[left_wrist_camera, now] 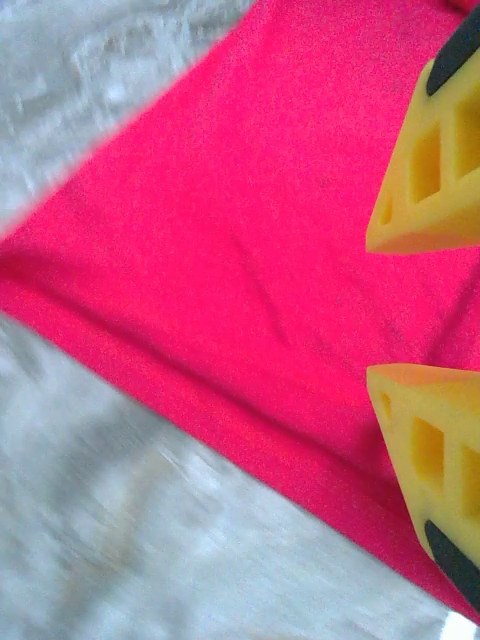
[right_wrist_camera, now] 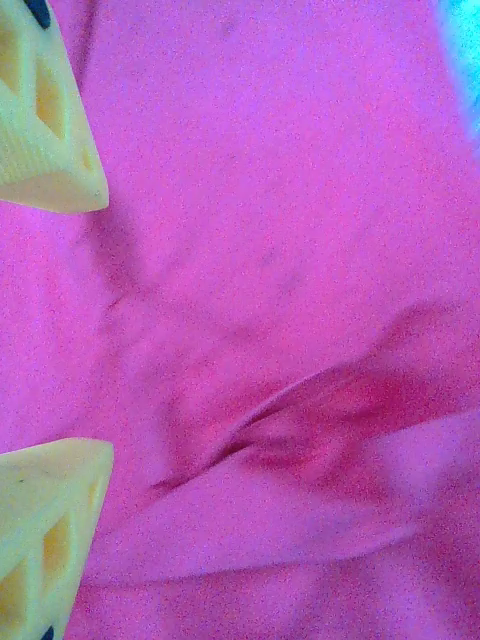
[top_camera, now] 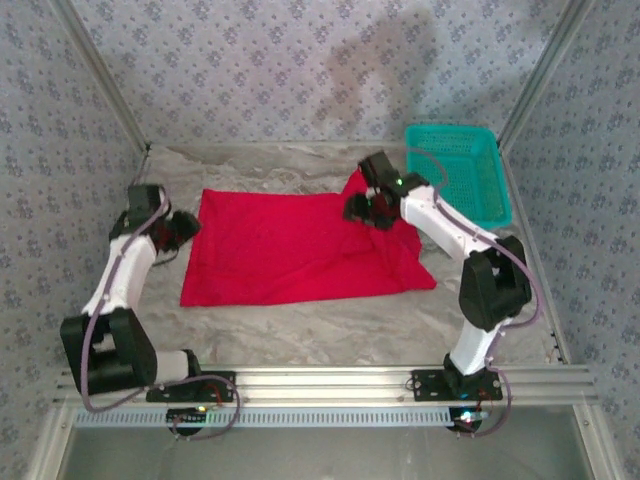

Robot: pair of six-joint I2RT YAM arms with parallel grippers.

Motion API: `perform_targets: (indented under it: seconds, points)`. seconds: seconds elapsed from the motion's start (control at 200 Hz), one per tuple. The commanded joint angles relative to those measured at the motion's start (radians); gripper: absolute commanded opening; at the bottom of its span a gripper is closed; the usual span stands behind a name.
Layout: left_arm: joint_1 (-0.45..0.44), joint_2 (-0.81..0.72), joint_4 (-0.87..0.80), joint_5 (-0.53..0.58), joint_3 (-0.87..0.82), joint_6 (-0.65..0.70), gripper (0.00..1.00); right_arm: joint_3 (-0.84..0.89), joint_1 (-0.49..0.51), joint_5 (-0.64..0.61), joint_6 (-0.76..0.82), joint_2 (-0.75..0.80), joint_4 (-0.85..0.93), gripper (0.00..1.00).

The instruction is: Fold the inside-out t-shirt

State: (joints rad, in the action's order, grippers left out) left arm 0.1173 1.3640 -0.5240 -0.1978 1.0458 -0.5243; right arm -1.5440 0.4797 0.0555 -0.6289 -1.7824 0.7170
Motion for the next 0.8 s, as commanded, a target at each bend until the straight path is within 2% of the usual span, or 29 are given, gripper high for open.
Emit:
perform_targets:
  seconds: [0.0, 0.165, 0.325, 0.56, 0.795]
  points:
    - [-0.028, 0.213, -0.051, 0.008, 0.168, 0.087, 0.34, -0.185, -0.031, -0.125, 0.067, -0.174, 0.043, 0.62]
    - [-0.054, 0.528, -0.149, 0.101, 0.478, 0.156, 0.34, -0.510, -0.096, -0.173, 0.066, -0.441, 0.113, 0.62]
    - [-0.060, 0.716, -0.197, 0.147, 0.689, 0.193, 0.37, -0.714, -0.138, -0.135, 0.043, -0.630, 0.119, 0.62]
    - [-0.060, 0.923, -0.253, 0.123, 0.932, 0.204, 0.37, -0.855, -0.165, -0.084, -0.026, -0.793, 0.006, 0.62]
    - [-0.060, 1.017, -0.255, 0.093, 1.020, 0.202, 0.37, -0.875, -0.176, -0.020, -0.064, -0.833, -0.153, 0.62]
